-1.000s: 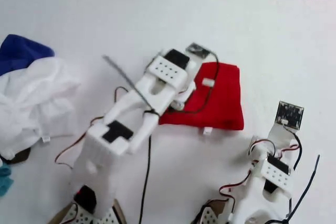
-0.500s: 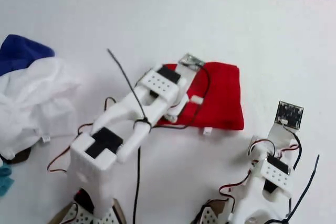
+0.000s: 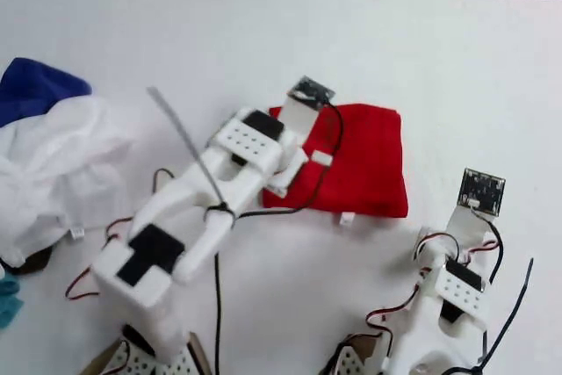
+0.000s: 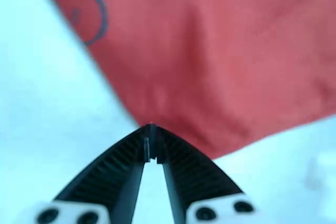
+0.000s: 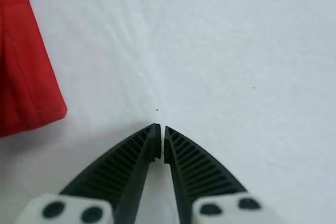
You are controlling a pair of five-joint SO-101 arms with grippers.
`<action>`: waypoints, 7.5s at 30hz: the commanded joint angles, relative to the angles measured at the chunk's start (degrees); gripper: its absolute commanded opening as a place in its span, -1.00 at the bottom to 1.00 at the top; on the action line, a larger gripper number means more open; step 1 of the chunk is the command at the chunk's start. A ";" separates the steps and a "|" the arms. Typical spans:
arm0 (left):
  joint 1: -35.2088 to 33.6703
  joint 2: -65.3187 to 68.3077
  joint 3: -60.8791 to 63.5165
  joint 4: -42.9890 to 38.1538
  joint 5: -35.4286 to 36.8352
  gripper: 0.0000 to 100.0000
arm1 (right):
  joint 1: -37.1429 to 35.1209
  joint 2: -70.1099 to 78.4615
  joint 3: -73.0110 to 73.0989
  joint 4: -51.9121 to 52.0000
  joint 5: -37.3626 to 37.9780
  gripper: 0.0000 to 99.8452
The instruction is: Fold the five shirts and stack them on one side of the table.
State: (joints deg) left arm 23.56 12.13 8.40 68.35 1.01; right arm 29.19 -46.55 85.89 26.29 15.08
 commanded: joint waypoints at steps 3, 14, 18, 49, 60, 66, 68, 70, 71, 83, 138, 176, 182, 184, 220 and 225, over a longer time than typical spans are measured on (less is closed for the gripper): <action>-4.75 -14.51 0.22 6.95 -2.46 -0.95 | -0.48 -1.71 -0.62 -1.19 0.35 -0.96; -18.73 -32.53 28.09 0.88 -12.13 -0.95 | -0.31 -1.71 -0.62 -0.92 0.35 -0.96; -24.88 -36.57 42.86 -11.34 -13.80 -0.95 | 2.59 -1.71 -4.48 4.79 0.35 -0.96; -31.03 -41.85 58.86 -28.22 -14.15 -0.95 | -31.52 31.96 -54.24 49.36 0.26 -0.96; -31.03 -41.85 58.95 -28.31 -13.80 -0.95 | -30.46 30.55 -57.05 53.23 0.09 -0.96; -31.03 -41.85 59.03 -28.31 -13.80 -0.95 | -30.20 24.04 -68.31 59.21 0.26 -0.96; -31.03 -41.85 59.03 -28.31 -13.80 -0.95 | -30.29 23.96 -68.40 57.27 0.26 -0.96; -31.03 -41.85 59.03 -28.48 -13.80 -0.95 | -30.29 24.92 -66.55 54.20 0.26 -0.96; -31.03 -41.85 59.03 -28.84 -13.80 -0.95 | -30.29 25.80 -65.41 52.62 0.26 -0.96; -31.03 -41.85 59.12 -28.92 -13.80 -0.95 | -30.20 42.15 -60.22 51.21 -0.18 -0.96; -31.03 -41.85 59.12 -29.01 -13.80 -0.95 | -31.34 78.02 -92.84 53.49 -11.52 -0.24; -31.03 -41.85 59.12 -29.01 -13.80 -0.95 | -19.30 81.36 -132.84 74.24 2.20 -0.96; -31.03 -41.85 59.12 -29.01 -13.80 -0.95 | -11.74 81.36 -132.84 70.90 9.93 -0.96; -31.03 -41.85 59.12 -29.01 -13.80 -0.95 | -8.66 81.36 -132.84 67.74 10.11 -0.96; -31.03 -41.85 59.12 -29.01 -13.80 -0.95 | -0.84 92.70 -132.66 35.82 22.68 -0.73; -31.03 -41.85 59.12 -29.01 -13.80 -0.95 | -1.10 92.18 -132.84 37.41 22.68 -0.49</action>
State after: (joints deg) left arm -7.03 -28.48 67.74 40.22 -12.44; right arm 27.69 46.81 -44.40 63.21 37.41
